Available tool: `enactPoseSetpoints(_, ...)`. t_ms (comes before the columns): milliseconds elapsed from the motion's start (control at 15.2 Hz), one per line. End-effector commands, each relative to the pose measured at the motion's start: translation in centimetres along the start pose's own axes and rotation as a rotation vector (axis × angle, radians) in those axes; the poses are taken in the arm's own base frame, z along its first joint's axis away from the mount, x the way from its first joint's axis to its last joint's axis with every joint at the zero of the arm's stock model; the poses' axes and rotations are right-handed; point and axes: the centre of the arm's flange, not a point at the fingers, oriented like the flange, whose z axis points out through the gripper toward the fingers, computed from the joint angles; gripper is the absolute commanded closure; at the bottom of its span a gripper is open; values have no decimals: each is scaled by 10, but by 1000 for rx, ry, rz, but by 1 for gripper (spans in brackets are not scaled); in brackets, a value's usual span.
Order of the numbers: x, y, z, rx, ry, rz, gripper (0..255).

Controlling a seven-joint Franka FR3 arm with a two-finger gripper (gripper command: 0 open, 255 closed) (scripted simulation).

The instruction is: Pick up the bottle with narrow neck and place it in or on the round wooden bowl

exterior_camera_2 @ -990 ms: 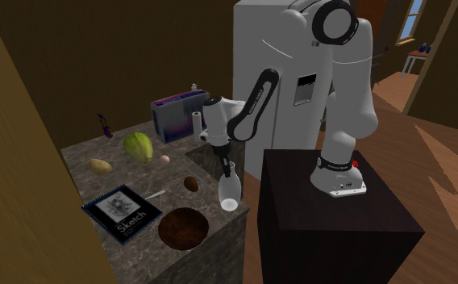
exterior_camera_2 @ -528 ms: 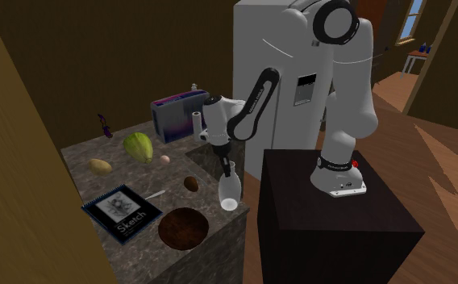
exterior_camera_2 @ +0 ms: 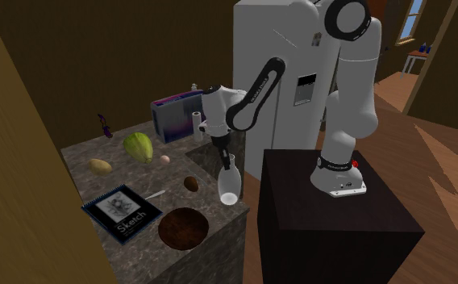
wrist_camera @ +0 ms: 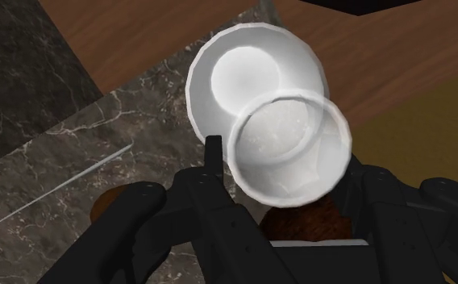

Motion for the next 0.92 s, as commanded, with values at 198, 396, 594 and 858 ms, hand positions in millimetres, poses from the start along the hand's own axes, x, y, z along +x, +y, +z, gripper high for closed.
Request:
enactPoseSetpoints(198,-6,0,-26,0,0,0,255)
enactPoseSetpoints(396,-8,1,-42,0,0,0,255)
enactPoseSetpoints(594,-10,1,-57,0,0,0,255)
enactPoseSetpoints(858,-13,2,-77,0,0,0,255)
